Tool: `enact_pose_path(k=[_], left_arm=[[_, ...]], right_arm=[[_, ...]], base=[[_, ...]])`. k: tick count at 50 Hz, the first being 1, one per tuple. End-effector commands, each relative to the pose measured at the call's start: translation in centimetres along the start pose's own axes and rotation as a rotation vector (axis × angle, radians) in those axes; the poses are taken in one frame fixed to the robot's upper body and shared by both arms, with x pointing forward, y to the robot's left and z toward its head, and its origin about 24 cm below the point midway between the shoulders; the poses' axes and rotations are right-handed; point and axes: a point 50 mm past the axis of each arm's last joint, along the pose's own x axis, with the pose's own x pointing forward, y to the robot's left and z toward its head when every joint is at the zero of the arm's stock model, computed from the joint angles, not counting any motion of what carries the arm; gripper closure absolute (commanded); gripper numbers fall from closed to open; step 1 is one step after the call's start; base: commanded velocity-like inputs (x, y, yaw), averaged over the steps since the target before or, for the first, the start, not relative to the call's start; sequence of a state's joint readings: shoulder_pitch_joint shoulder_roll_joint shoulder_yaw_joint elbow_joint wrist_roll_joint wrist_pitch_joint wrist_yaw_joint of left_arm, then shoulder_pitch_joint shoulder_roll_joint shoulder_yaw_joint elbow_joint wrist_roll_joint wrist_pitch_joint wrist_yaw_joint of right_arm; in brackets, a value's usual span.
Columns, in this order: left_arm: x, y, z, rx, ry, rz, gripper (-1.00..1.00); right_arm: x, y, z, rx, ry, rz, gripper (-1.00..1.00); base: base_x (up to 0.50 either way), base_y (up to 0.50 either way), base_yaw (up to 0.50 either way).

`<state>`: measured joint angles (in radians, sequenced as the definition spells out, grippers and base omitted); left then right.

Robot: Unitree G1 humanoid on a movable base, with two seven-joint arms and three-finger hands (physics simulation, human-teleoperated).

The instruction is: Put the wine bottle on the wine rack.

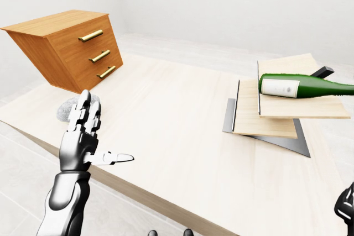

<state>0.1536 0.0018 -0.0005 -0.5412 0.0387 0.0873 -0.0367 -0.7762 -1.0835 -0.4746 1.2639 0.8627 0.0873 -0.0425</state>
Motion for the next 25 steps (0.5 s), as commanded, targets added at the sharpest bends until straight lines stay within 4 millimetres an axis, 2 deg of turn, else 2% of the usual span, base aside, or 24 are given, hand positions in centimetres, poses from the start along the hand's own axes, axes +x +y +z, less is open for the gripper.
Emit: enact_pose_path(k=[1, 7, 12, 19, 25], left_arm=[[0.0, 0.0, 0.0, -0.001, 0.002, 0.000, -1.00], [0.0, 0.1, -0.1, -0.001, 0.004, 0.001, -1.00], [0.0, 0.0, 0.2, -0.001, -0.008, 0.000, -1.00], [0.0, 0.0, 0.3, -0.003, -0.014, -0.001, -1.00], [0.0, 0.0, 0.6, -0.003, -0.025, -0.001, -1.00]], right_arm=[[-0.1, -0.7, 0.4, -0.007, -0.007, -0.010, -1.00], [-0.1, -1.2, 1.3, -0.014, -0.030, -0.011, -1.00], [-0.3, -1.6, 3.0, -0.015, -0.073, -0.011, -1.00], [-0.5, -1.7, 4.3, -0.015, -0.107, 0.002, -1.00], [-0.7, -1.5, 6.1, -0.004, -0.158, 0.023, -1.00]], base=[[0.00, 0.00, 0.00], [0.00, 0.00, 0.00], [0.00, 0.00, 0.00], [0.00, 0.00, 0.00], [0.00, 0.00, 0.00]])
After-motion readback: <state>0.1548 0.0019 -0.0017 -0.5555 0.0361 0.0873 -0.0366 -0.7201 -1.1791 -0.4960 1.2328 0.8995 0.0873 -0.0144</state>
